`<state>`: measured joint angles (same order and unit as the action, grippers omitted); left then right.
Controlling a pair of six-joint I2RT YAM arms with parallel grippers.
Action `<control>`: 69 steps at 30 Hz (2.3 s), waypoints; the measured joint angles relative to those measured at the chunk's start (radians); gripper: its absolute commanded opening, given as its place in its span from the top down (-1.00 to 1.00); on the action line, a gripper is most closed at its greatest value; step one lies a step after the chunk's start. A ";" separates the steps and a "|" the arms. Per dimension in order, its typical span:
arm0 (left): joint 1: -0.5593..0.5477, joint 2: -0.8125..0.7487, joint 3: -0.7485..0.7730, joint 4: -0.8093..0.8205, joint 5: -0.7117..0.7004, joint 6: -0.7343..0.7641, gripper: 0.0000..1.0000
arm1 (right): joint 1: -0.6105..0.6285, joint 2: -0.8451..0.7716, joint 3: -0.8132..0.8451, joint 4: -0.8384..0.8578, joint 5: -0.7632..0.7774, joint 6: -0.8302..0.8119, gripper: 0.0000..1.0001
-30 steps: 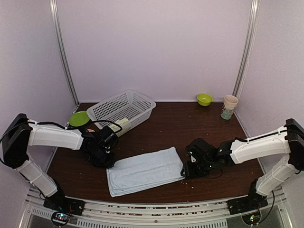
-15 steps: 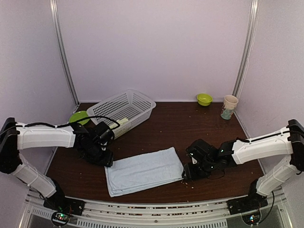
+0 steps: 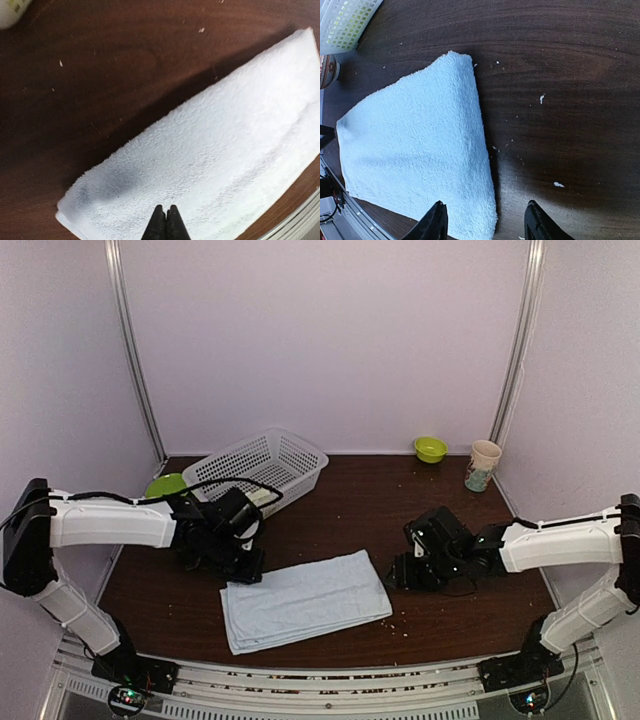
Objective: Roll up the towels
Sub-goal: Smooth out the towel at the center of the board, then roll the towel at the center of the board.
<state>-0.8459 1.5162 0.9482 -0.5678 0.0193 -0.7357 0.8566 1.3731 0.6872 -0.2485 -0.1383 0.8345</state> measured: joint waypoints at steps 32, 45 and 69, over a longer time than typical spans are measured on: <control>-0.071 0.409 0.309 0.063 -0.025 0.073 1.00 | -0.178 -0.103 -0.164 0.119 0.042 0.003 1.00; -0.076 0.475 0.357 0.088 0.028 0.090 1.00 | -0.174 -0.086 -0.044 -0.146 0.139 -0.163 1.00; -0.106 0.411 0.206 0.286 0.036 0.031 1.00 | 0.042 0.198 0.165 -0.161 0.064 -0.104 0.54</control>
<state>-0.9520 1.9274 1.1545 -0.2821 0.0551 -0.7052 0.8986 1.5707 0.8524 -0.4091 -0.0742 0.7303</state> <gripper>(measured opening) 0.001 0.141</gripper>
